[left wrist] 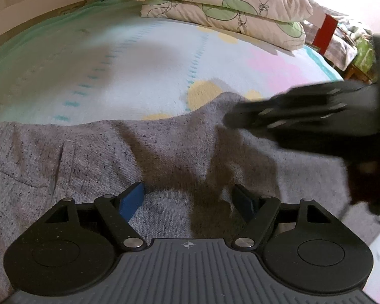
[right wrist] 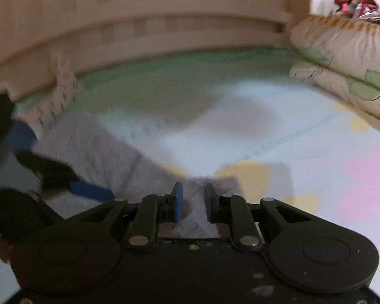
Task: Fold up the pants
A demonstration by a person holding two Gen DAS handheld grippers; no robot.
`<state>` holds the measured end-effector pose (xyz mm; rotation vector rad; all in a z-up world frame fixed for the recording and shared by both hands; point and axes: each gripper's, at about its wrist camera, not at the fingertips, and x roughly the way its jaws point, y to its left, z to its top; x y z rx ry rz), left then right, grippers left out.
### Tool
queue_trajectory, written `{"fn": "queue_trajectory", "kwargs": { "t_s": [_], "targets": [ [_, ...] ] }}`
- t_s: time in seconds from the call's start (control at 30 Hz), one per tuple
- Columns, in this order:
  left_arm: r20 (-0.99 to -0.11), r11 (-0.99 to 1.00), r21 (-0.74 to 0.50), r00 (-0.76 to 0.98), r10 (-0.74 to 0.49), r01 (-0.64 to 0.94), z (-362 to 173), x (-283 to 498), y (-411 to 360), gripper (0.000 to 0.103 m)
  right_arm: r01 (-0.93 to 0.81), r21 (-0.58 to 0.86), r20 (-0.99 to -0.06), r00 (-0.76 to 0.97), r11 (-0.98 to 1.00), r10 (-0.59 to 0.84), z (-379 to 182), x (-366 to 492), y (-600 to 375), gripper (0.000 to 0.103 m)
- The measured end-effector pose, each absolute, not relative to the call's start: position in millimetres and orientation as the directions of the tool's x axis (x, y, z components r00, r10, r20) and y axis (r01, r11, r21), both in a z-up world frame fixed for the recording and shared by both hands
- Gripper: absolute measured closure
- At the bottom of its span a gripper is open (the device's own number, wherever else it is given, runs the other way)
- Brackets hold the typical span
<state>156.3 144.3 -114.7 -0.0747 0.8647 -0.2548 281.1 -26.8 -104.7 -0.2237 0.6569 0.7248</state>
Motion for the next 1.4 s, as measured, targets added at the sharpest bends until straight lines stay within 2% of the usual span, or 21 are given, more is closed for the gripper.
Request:
{"fn": "queue_trajectory", "kwargs": {
  "t_s": [0.1, 0.17, 0.23, 0.37, 0.5, 0.6, 0.63, 0.7, 0.77, 0.83, 1.0, 1.17, 1.3, 1.4],
  "targets": [
    [-0.721, 0.969, -0.173, 0.647, -0.247, 0.176, -105, 153, 146, 0.028, -0.565, -0.065, -0.669, 0.637, 0.823, 0.384, -128, 308, -26, 0.086],
    [-0.688, 0.972, -0.179, 0.687, -0.236, 0.154, -96, 149, 150, 0.028, -0.48, -0.039, -0.661, 0.671, 0.877, 0.337, -128, 322, -35, 0.085],
    [-0.672, 0.972, -0.193, 0.704, -0.232, 0.136, -90, 152, 153, 0.028, -0.425, 0.012, -0.637, 0.694, 0.905, 0.335, -118, 321, -50, 0.084],
    [-0.685, 0.979, -0.167, 0.701, -0.197, 0.112, -91, 165, 151, 0.028, -0.449, 0.07, -0.563, 0.72, 0.891, 0.406, -97, 283, -74, 0.085],
    [-0.714, 0.986, -0.137, 0.681, -0.161, 0.09, -101, 174, 147, 0.028, -0.504, 0.076, -0.599, 0.666, 0.86, 0.444, -111, 251, -83, 0.085],
    [-0.731, 0.991, -0.114, 0.669, -0.131, 0.069, -112, 182, 148, 0.028, -0.456, -0.001, -0.66, 0.669, 0.89, 0.342, -132, 254, -86, 0.088],
    [-0.73, 0.992, -0.101, 0.672, -0.122, 0.07, -114, 183, 147, 0.028, -0.418, 0.023, -0.645, 0.688, 0.908, 0.333, -137, 261, -94, 0.091],
    [-0.736, 0.995, -0.055, 0.671, -0.093, 0.077, -114, 184, 140, 0.028, -0.335, 0.069, -0.635, 0.711, 0.94, 0.3, -138, 274, -105, 0.091],
    [-0.744, 0.997, -0.027, 0.664, -0.07, 0.075, -110, 185, 134, 0.028, -0.259, 0.075, -0.644, 0.725, 0.963, 0.245, -137, 284, -111, 0.082],
    [-0.735, 0.996, -0.066, 0.671, -0.092, 0.064, -100, 181, 136, 0.028, -0.231, 0.114, -0.637, 0.73, 0.966, 0.249, -128, 281, -117, 0.081],
    [-0.704, 0.987, -0.112, 0.692, -0.16, 0.114, -78, 149, 126, 0.028, -0.292, 0.117, -0.617, 0.728, 0.949, 0.3, -104, 225, -134, 0.081],
    [-0.733, 0.972, -0.118, 0.643, -0.223, 0.203, -87, 112, 100, 0.027, -0.322, 0.101, -0.685, 0.664, 0.941, 0.301, -114, 160, -144, 0.079],
    [-0.789, 0.978, -0.106, 0.584, -0.192, 0.179, -113, 100, 97, 0.028, -0.301, 0.045, -0.753, 0.616, 0.952, 0.23, -136, 119, -150, 0.076],
    [-0.784, 0.977, -0.04, 0.6, -0.162, 0.21, -122, 96, 92, 0.027, -0.247, 0.097, -0.741, 0.629, 0.964, 0.236, -141, 98, -164, 0.072]
  ]
}}
